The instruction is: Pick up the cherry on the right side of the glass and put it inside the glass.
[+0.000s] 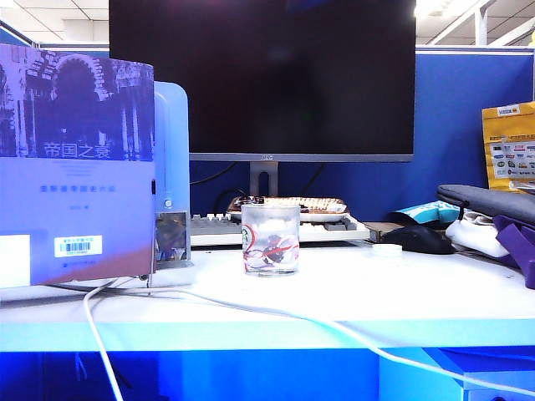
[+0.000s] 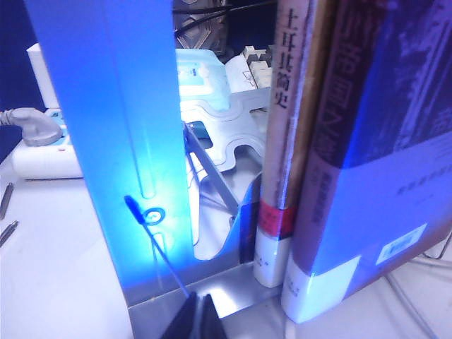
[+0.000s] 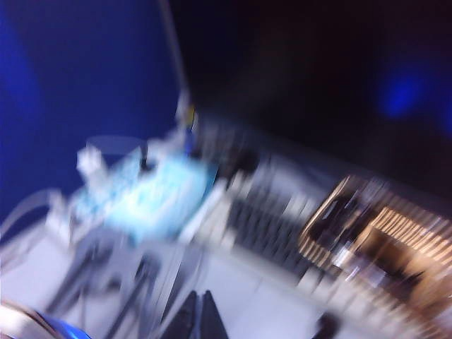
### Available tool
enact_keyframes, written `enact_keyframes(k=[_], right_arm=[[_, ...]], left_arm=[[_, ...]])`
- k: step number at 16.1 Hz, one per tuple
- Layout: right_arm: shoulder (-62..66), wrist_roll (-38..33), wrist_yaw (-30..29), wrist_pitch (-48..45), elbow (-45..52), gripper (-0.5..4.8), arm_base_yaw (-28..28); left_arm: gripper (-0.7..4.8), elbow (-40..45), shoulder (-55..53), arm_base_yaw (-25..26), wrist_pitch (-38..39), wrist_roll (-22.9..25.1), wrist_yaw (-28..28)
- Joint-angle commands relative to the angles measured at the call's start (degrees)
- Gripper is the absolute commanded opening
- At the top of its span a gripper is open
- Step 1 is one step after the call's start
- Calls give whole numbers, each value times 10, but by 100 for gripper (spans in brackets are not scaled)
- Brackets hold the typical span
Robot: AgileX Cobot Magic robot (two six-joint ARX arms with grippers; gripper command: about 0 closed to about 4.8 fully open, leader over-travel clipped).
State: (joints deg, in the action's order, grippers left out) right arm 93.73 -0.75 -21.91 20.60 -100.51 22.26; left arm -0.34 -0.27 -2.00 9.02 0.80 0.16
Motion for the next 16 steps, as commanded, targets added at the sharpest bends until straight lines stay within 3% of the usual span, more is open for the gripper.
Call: enact_keyframes(k=[1, 5, 11, 13, 16], right_arm=[[-138, 10, 69, 30, -1, -3, 0], [-289, 23, 103, 115, -1, -3, 0], [-510, 22, 158, 377, 0, -2, 0], [-565, 23, 155, 410, 1, -2, 1], [-643, 37, 239, 385, 72, -1, 0]], left_arm=[[-5, 0, 2, 0, 7, 2, -2], [-5, 0, 2, 0, 7, 2, -2], [-5, 0, 2, 0, 7, 2, -2], [-5, 0, 2, 0, 7, 2, -2], [-5, 0, 2, 0, 7, 2, -2]])
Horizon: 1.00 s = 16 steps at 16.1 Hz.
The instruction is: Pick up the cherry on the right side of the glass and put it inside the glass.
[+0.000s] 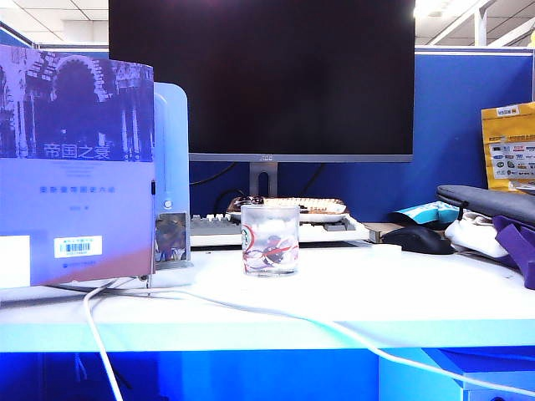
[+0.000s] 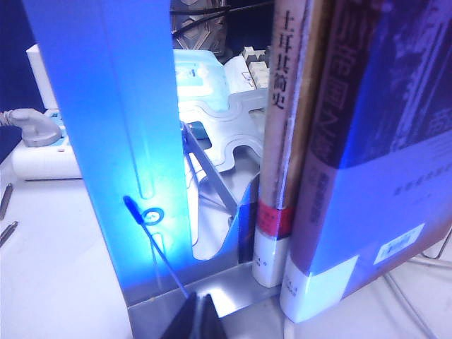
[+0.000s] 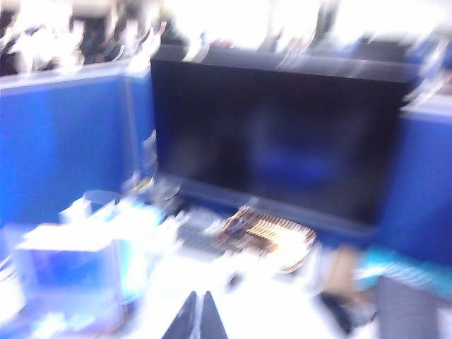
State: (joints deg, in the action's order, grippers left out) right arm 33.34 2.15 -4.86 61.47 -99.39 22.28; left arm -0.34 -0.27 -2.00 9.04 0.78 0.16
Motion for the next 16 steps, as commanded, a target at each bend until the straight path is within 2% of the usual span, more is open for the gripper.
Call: enact_keyframes(k=[1, 2, 6, 9, 11, 12, 16], right_arm=[[-76, -5, 135, -64, 146, -1, 0], [-114, -11, 157, -126, 242, -1, -2], [-218, -17, 107, -455, 612, -1, -27], [-265, -25, 105, -602, 791, -1, -56], [-311, -47, 85, -661, 878, -1, -70], [-334, -48, 76, -658, 913, -1, -75], [-332, -47, 73, -654, 961, -1, -92]], left_arm=[[-5, 0, 2, 0, 7, 3, -2], [-5, 0, 2, 0, 7, 3, -2], [-5, 0, 2, 0, 7, 3, -2], [-5, 0, 2, 0, 7, 3, -2], [-5, 0, 2, 0, 7, 3, -2], [-5, 0, 2, 0, 7, 3, -2], [-5, 0, 2, 0, 7, 3, -2]])
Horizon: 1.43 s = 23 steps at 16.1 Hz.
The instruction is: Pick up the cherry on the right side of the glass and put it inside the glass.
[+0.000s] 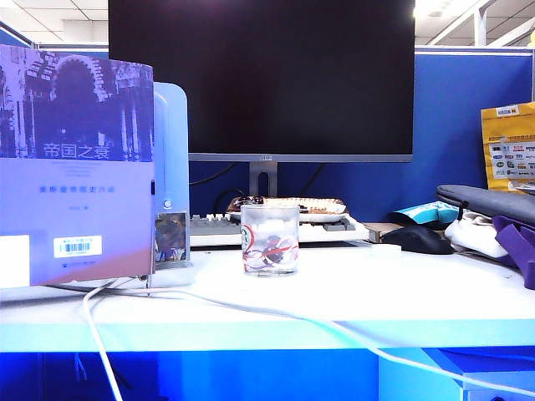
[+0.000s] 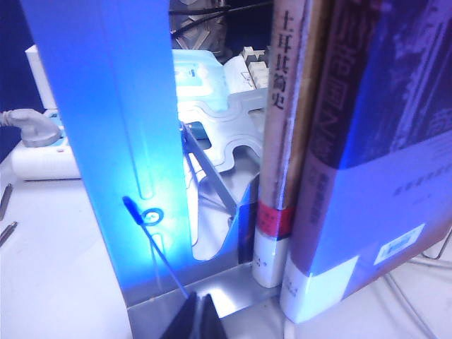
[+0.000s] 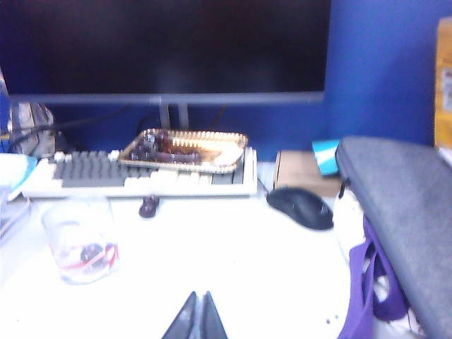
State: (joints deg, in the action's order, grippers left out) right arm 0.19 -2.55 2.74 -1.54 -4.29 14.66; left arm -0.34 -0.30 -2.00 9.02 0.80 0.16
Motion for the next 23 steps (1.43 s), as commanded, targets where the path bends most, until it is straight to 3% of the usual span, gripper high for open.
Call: enact_keyframes(k=[1, 5, 8, 12, 15, 23], right_arm=[[0, 3, -3, -30, 19, -1, -31], [0, 23, -3, 0, 40, -1, -47], [0, 28, 1, 118, 40, -1, -47], [0, 25, 14, 114, 40, -1, -49], [0, -15, 19, 113, 40, -1, -49], [0, -13, 14, 110, 40, -1, -48]], left_arm=[[-5, 0, 2, 0, 7, 2, -2], [-5, 0, 2, 0, 7, 2, -2], [-5, 0, 2, 0, 7, 2, -2], [-5, 0, 2, 0, 7, 2, -2], [-5, 0, 2, 0, 7, 2, -2], [-5, 0, 2, 0, 7, 2, -2]])
